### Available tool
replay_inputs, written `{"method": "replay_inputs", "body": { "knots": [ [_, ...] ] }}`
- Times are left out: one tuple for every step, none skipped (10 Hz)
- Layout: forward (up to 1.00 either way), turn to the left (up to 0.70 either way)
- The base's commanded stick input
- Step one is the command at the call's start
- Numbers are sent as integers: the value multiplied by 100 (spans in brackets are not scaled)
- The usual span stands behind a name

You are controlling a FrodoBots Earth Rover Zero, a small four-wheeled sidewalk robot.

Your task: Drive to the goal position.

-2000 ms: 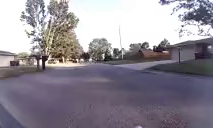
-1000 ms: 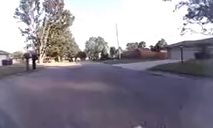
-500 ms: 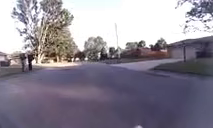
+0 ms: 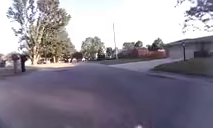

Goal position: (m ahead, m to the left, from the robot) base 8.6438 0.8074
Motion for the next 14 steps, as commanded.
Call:
{"method": "replay_inputs", "body": {
  "knots": [
    [98, 0],
    [98, 0],
    [99, 0],
    [99, 0],
    [99, 0],
    [99, 0],
    [99, 0],
    [98, 0],
    [98, 0],
    [99, 0],
    [99, 0],
    [99, 0],
    [99, 0],
    [99, 0]
  ]
}}
